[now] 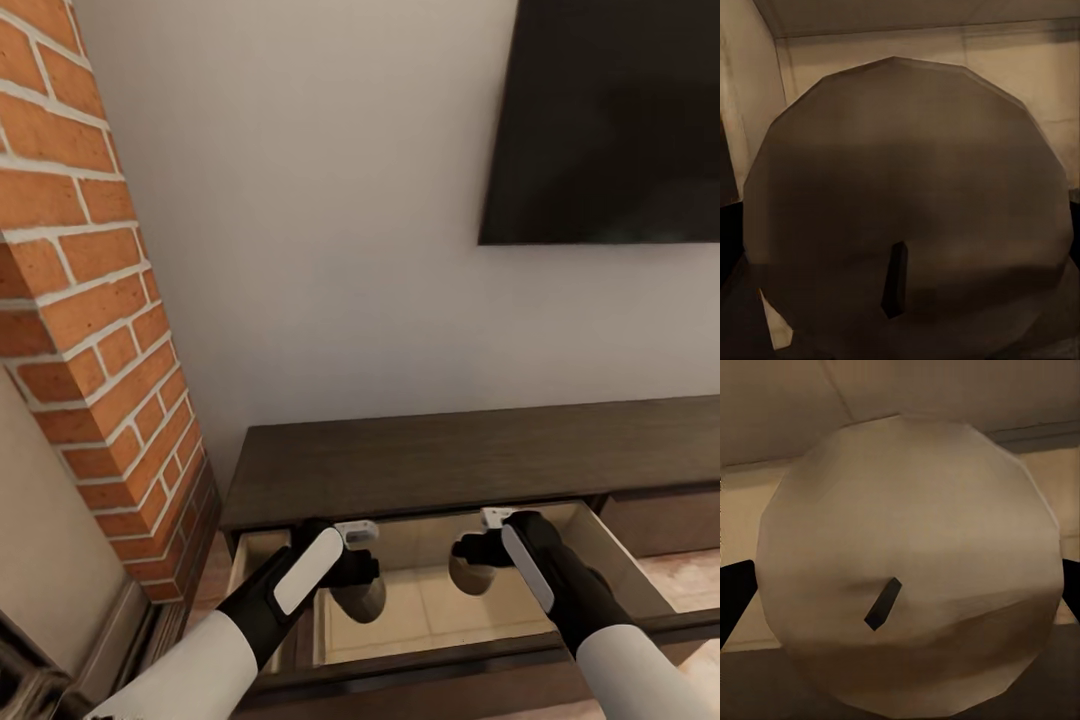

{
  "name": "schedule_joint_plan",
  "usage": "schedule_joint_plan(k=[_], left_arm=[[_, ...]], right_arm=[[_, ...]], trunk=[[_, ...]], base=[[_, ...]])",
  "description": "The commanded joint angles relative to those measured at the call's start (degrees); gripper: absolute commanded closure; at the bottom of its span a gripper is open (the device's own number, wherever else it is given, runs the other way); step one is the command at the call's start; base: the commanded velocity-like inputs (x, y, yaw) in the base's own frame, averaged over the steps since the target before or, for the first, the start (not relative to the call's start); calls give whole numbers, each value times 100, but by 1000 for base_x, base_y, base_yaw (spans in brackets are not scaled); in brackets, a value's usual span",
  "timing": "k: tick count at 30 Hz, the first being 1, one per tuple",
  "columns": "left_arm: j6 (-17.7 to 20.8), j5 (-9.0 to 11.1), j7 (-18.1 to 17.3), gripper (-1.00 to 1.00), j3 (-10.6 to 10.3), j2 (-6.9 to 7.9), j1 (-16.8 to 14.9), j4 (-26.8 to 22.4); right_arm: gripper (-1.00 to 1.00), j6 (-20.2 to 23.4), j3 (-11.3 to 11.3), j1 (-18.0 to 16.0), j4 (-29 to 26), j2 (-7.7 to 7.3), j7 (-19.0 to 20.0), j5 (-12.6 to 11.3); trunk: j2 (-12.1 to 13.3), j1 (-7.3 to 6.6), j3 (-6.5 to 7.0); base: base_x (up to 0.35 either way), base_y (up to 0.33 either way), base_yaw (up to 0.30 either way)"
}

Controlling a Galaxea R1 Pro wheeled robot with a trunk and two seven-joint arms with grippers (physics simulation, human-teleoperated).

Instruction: Place each of the two pumpkins and all three candles from the living room inside a cabinet in the living room (use any cabinet), then make sure every cabinet is closed, and position the cauldron so it is next to a table in the living room.

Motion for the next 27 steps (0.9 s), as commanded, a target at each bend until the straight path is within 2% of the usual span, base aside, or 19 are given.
schedule_joint_plan(k=[1, 10, 19, 27], left_arm=[[-26, 84, 59, 100, -13, 0, -6, 3], [-26, 88, 60, 100, -15, -23, -6, 133], [-26, 90, 62, 100, -15, -15, -6, 135], [-23, 87, 62, 100, -17, -15, -5, 140]], right_arm=[[100, 15, 25, 4, 0, 1, -53, -61], [100, -187, 63, 43, 228, 36, -35, -68], [100, -203, 79, 44, 238, 38, -27, -62], [100, -232, 76, 44, 238, 38, -27, -61]], trunk=[[-3, 0, -5], [-3, 0, -5], [-3, 0, -5], [-3, 0, -5]], base=[[66, 0, 0], [16, 0, 0], [9, 0, -126], [217, 0, -12]])
